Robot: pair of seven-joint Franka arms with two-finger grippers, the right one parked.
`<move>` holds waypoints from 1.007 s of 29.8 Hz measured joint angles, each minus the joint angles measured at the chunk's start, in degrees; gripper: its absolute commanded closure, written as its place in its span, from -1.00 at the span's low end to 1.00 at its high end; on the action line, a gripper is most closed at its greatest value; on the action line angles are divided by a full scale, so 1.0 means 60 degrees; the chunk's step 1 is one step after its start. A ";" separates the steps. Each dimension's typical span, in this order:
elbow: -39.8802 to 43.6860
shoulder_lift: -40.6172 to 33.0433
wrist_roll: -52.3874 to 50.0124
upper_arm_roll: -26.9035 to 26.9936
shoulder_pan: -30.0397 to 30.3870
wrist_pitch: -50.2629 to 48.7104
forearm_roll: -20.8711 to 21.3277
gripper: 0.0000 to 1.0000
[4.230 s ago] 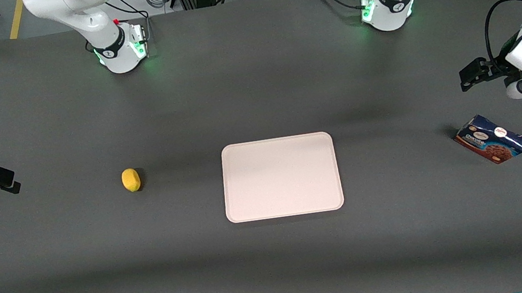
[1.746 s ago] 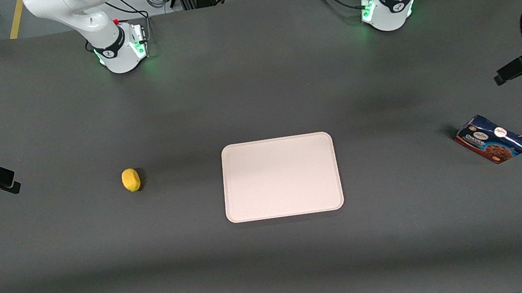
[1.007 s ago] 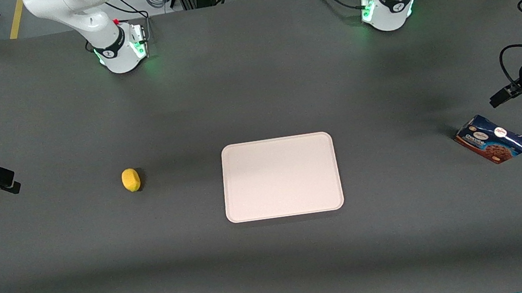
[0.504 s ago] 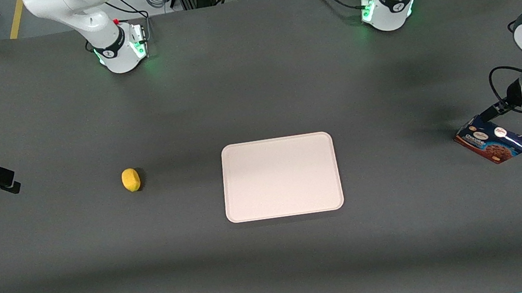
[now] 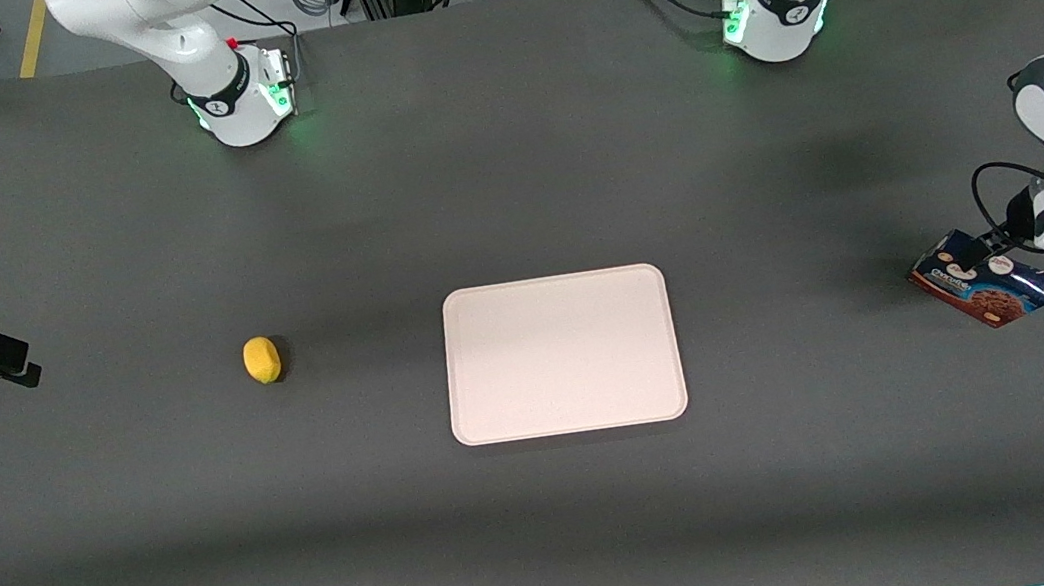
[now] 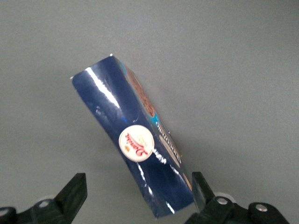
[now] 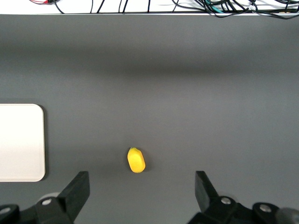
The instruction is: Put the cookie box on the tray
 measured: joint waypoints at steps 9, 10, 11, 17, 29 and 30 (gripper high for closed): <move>0.0027 0.0600 0.0030 0.0009 0.0001 0.0612 0.0000 -1.00; 0.0035 0.0655 0.0033 0.0010 0.0001 0.0636 0.0000 -1.00; 0.0047 0.0704 0.0035 0.0011 0.0001 0.0656 0.0000 -1.00; 0.0098 0.0804 0.0053 0.0012 0.0001 0.0690 0.0000 -0.99; 0.0157 0.0808 0.0355 0.0042 0.0002 0.0691 0.0000 0.72; 0.0170 0.0810 0.0362 0.0046 0.0002 0.0691 0.0000 0.75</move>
